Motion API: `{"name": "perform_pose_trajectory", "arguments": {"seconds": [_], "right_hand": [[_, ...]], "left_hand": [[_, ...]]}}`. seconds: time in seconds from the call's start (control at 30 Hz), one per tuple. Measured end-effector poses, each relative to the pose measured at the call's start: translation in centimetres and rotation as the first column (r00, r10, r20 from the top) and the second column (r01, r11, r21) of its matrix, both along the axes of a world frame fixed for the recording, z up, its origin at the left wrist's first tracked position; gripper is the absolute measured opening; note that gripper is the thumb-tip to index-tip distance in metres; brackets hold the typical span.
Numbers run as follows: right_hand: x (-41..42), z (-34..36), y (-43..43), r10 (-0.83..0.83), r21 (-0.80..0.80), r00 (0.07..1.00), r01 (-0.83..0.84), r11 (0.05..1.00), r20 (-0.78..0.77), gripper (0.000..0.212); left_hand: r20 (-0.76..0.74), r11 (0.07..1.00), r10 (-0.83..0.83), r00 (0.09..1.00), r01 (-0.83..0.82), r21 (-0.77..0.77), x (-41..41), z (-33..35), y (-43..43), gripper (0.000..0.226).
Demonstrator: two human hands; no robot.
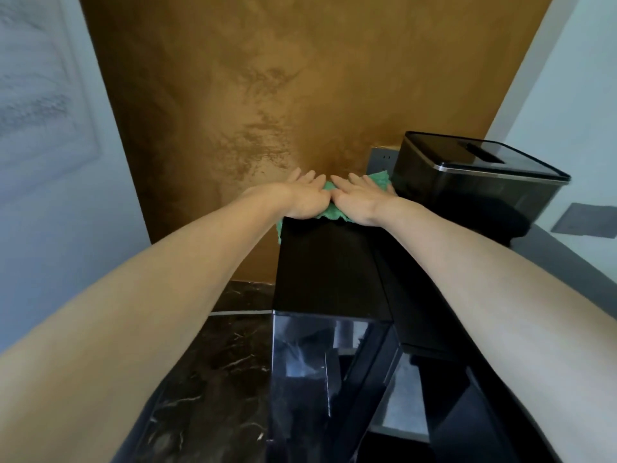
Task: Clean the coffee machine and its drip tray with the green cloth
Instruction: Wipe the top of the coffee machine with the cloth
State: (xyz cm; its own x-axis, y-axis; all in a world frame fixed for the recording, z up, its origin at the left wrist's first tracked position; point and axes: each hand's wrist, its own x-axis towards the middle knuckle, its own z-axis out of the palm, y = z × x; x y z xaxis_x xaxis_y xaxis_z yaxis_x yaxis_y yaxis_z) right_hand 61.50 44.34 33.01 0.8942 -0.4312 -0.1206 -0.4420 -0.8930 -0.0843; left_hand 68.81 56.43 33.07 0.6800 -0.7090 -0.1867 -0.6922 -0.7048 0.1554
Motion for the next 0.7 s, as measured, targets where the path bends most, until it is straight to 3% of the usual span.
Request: {"name": "perform_pose_trajectory", "arguments": {"seconds": [0.1,0.33,0.5,0.7], "right_hand": [[-1.4,0.2,0.9,0.009,0.012,1.000,-0.009,1.000,-0.005,0.061],[-6.3,0.1,3.7,0.058,-0.015,0.998,-0.059,0.998,-0.025,0.061],[-10.4,0.1,5.6,0.082,-0.028,0.996,-0.083,0.996,-0.016,0.061],[-14.6,0.2,7.3,0.105,-0.029,0.994,-0.105,0.994,-0.004,0.060]], "left_hand": [[-0.036,1.000,0.024,0.999,-0.025,-0.012,-1.7,0.4,1.1,0.058],[0.046,0.997,-0.054,0.998,0.051,0.058,-6.3,0.2,4.3,0.055],[0.051,0.999,-0.043,0.998,0.042,0.025,-9.4,-0.2,6.2,0.056],[0.198,0.994,-0.076,0.977,0.059,0.089,-13.9,-0.2,8.4,0.056]]}}
